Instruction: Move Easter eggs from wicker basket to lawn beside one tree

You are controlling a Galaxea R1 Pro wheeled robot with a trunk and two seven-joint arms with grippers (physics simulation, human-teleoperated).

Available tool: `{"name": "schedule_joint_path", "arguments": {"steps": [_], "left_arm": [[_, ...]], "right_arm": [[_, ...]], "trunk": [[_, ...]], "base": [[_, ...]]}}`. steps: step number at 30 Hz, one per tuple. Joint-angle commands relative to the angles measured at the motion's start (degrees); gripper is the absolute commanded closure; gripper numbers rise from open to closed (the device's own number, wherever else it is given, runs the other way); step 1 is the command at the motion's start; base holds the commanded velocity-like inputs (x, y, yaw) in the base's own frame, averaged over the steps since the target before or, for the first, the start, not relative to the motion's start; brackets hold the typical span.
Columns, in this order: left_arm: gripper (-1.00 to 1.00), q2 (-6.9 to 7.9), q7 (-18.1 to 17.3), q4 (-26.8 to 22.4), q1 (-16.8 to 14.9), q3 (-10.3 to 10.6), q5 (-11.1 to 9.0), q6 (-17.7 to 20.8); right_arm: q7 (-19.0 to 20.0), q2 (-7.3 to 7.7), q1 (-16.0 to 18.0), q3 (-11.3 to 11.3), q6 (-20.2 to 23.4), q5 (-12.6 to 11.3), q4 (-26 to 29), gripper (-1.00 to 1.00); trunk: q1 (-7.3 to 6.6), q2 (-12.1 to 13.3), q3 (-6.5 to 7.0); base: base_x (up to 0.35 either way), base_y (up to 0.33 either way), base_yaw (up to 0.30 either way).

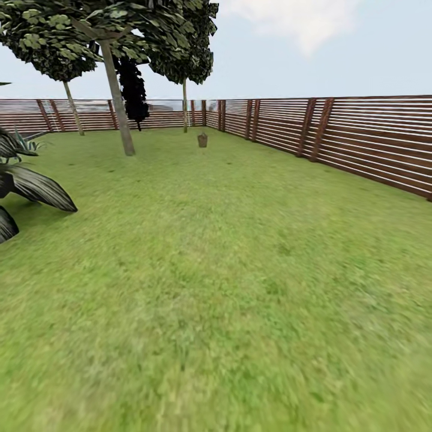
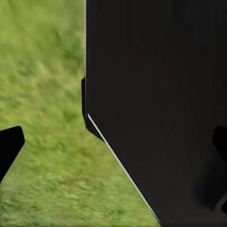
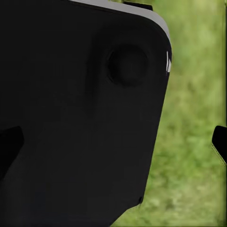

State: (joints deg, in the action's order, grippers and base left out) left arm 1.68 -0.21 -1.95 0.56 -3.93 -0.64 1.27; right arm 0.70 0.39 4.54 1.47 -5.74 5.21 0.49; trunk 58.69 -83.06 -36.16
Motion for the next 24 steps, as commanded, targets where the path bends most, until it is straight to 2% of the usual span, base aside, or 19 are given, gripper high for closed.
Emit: {"name": "schedule_joint_path", "arguments": {"steps": [1,24], "left_arm": [[-1.0,-0.01,-0.04,-0.16,0.05,-0.37,-0.07,0.13],[-1.0,-0.01,-0.05,-0.16,0.05,-0.37,-0.07,0.13]], "right_arm": [[0.04,-0.01,0.03,0.08,-0.15,0.5,-0.05,-1.0],[0.05,0.04,0.03,0.08,-0.15,0.51,-0.05,-1.0]], "trunk": [[0.04,-0.02,-0.04],[0.04,-0.02,-0.04]], "base": [[0.34,0.0,0.0],[0.34,0.0,0.0]]}}
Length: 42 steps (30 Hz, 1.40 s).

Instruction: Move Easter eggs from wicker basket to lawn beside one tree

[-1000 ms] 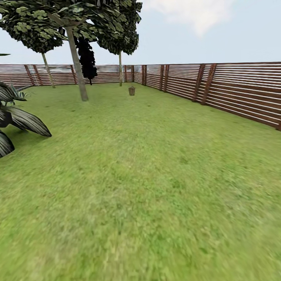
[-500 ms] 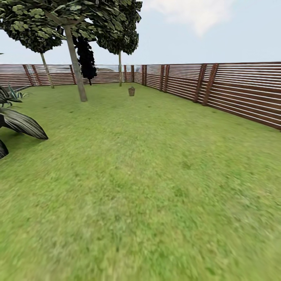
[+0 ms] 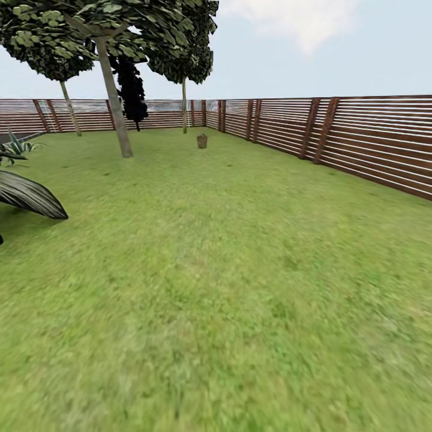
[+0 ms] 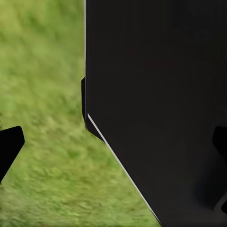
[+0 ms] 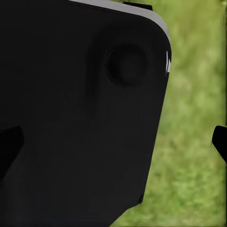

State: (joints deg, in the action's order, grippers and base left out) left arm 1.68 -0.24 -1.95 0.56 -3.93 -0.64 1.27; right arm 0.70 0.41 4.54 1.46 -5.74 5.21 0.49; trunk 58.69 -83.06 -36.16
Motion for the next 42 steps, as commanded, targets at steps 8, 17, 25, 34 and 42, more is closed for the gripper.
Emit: {"name": "schedule_joint_path", "arguments": {"steps": [8,17,25,34,42], "left_arm": [[-1.0,-0.01,-0.01,-0.16,0.05,-0.37,-0.07,0.13],[-1.0,-0.01,-0.02,-0.16,0.05,-0.37,-0.07,0.13],[-1.0,-0.01,-0.03,-0.16,0.05,-0.37,-0.07,0.13],[-1.0,-0.01,-0.03,-0.16,0.05,-0.37,-0.07,0.13],[-1.0,-0.01,-0.03,-0.16,0.05,-0.37,-0.05,0.13]], "right_arm": [[0.02,-0.05,0.03,0.11,-0.15,0.5,-0.05,-1.0],[0.06,-0.05,0.03,0.08,-0.15,0.5,-0.05,-1.0],[0.05,-0.05,0.03,0.12,-0.15,0.5,-0.05,-1.0],[0.06,-0.05,0.03,0.11,-0.15,0.5,-0.05,-1.0],[0.06,-0.05,0.03,0.1,-0.15,0.5,-0.06,-1.0]], "trunk": [[0.04,-0.02,-0.04],[0.04,-0.02,-0.04],[0.04,-0.02,-0.04],[0.04,-0.02,-0.04],[0.04,-0.02,-0.04]], "base": [[0.34,0.0,0.0],[0.34,0.0,0.0],[0.34,0.0,0.0],[0.34,0.0,0.0],[0.34,0.0,0.0]]}}
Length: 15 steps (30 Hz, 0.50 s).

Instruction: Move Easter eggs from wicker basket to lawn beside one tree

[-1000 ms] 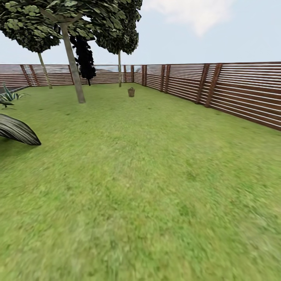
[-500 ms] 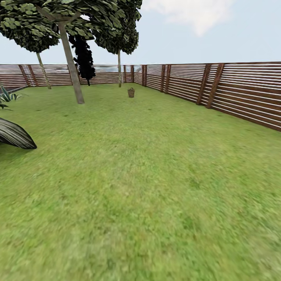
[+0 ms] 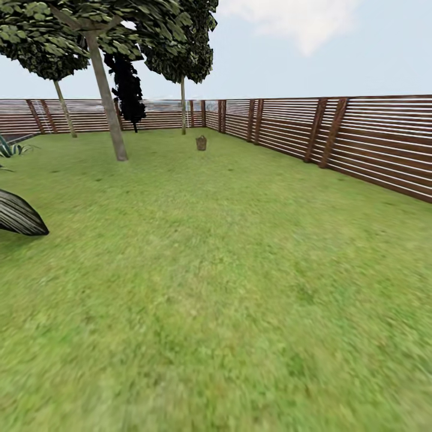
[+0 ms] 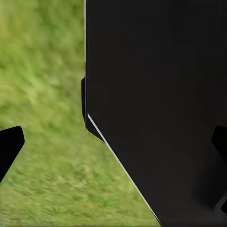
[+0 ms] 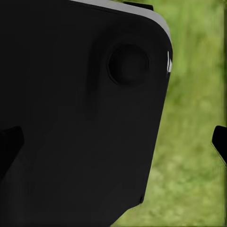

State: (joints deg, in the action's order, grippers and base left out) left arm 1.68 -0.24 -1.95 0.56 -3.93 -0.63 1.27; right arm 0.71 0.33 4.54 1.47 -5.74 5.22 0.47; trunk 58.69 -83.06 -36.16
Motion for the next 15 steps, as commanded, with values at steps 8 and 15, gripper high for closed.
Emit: {"name": "schedule_joint_path", "arguments": {"steps": [8,15], "left_arm": [[-1.0,-0.01,-0.02,-0.16,0.05,-0.37,-0.07,0.13],[-1.0,-0.01,-0.02,-0.16,0.05,-0.37,-0.02,0.13]], "right_arm": [[0.03,0.02,0.03,0.1,-0.15,0.5,-0.03,-1.0],[0.02,0.02,0.03,0.11,-0.15,0.5,-0.03,-1.0]], "trunk": [[0.04,-0.02,-0.04],[0.04,-0.02,-0.04]], "base": [[0.34,0.0,0.0],[0.34,0.0,0.0]]}}
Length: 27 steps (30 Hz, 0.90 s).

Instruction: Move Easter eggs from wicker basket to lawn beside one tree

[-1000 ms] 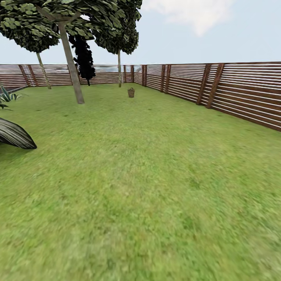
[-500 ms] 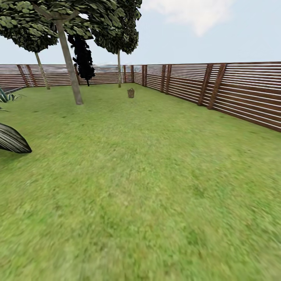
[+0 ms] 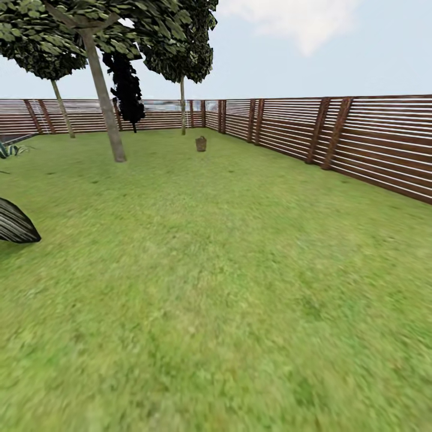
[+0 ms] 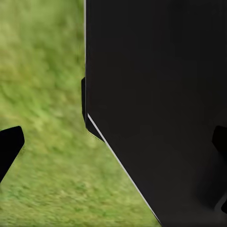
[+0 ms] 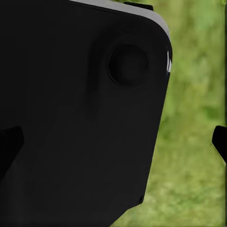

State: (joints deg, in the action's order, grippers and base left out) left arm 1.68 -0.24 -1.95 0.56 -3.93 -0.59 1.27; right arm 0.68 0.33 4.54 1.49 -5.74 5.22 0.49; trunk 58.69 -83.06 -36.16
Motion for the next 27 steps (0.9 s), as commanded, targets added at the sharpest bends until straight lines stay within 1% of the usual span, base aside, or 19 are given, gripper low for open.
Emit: {"name": "schedule_joint_path", "arguments": {"steps": [1,5,9,27], "left_arm": [[-1.0,-0.01,-0.03,-0.16,0.05,-0.37,-0.05,0.13],[-1.0,-0.01,-0.03,-0.14,0.05,-0.37,-0.03,0.13],[-1.0,-0.01,-0.03,-0.16,0.05,-0.37,-0.03,0.13],[-1.0,-0.01,-0.02,-0.16,0.05,-0.37,-0.11,0.13]], "right_arm": [[0.06,0.02,0.03,0.09,-0.15,0.49,-0.05,-1.0],[0.07,0.02,0.03,-0.12,-0.13,0.38,-0.05,-1.0],[0.18,-0.36,0.03,-0.21,-0.14,0.2,-0.05,-1.0],[0.72,-0.42,0.03,-0.03,0.46,0.32,-0.39,-1.0]], "trunk": [[0.04,-0.02,-0.04],[0.04,-0.02,-0.04],[0.04,-0.02,-0.04],[0.04,-0.02,-0.04]], "base": [[0.34,0.0,0.0],[0.34,0.0,0.0],[0.34,0.0,0.0],[0.34,0.0,0.0]]}}
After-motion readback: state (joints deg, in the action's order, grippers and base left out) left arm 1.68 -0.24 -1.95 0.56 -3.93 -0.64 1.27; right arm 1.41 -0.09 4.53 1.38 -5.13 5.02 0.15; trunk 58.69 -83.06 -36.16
